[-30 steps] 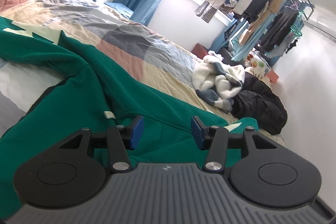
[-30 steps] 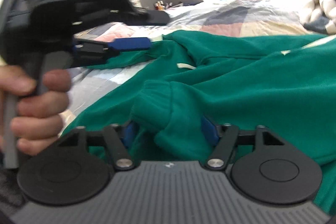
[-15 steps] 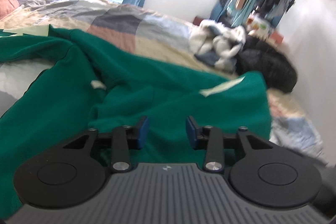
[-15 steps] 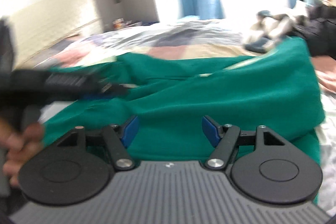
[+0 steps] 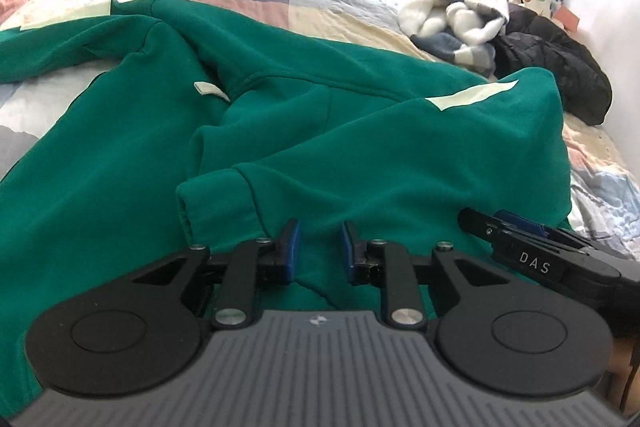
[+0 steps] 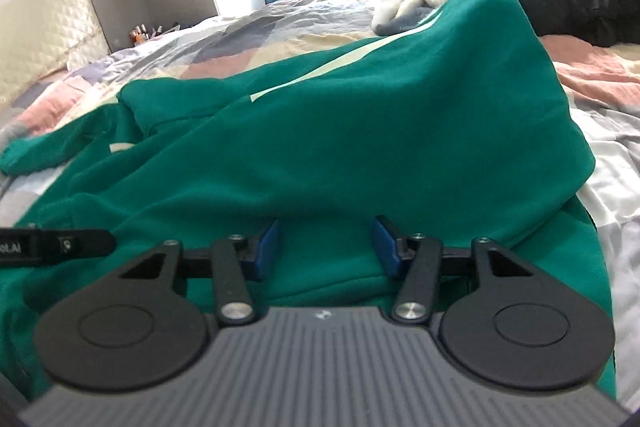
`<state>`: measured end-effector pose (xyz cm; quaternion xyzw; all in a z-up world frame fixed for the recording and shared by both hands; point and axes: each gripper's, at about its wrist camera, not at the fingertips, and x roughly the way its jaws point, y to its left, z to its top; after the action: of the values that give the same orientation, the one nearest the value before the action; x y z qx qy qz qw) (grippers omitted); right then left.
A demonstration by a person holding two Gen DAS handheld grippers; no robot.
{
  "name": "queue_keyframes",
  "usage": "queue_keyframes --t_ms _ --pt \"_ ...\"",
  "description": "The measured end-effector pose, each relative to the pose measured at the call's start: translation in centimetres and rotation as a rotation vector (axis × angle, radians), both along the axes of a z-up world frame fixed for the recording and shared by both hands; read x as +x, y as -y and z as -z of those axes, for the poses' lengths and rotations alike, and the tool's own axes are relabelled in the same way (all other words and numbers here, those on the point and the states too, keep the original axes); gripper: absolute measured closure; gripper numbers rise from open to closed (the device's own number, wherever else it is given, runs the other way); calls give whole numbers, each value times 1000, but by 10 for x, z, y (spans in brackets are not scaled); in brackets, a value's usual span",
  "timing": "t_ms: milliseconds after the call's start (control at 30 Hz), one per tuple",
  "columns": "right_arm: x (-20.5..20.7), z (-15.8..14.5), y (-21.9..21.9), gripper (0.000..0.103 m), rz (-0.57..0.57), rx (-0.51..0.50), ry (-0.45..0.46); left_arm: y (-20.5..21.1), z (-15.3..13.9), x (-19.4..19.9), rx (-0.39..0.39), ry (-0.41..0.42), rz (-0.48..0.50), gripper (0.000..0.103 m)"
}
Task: Fold large clothes
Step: 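Open the right gripper and release the sleeve on the hoodie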
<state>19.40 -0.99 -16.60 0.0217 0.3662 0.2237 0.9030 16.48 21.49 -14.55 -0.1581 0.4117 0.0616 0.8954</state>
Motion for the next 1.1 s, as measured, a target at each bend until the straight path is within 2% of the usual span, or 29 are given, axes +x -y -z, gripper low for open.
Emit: queue_keyframes --t_ms 233,333,433,600,900,967,1100 --pt "-3 -2 2 49 0 4 -7 11 -7 -2 52 7 -13 76" --pt "-2 -6 2 49 10 11 -13 8 -13 -7 34 17 -27 76" --pt "-8 -16 8 50 30 52 -12 -1 -25 -21 -19 44 -61 75" --pt "-22 -39 13 50 41 101 6 -15 -56 -51 -56 102 -107 61" --pt "-54 -98 6 49 15 114 40 -81 -127 -112 -118 184 -194 60" --pt "-61 -115 3 49 0 106 55 -99 -145 -127 -129 208 -219 54" --pt "-75 -151 -2 49 -23 73 64 -143 -172 -153 -171 220 -289 52"
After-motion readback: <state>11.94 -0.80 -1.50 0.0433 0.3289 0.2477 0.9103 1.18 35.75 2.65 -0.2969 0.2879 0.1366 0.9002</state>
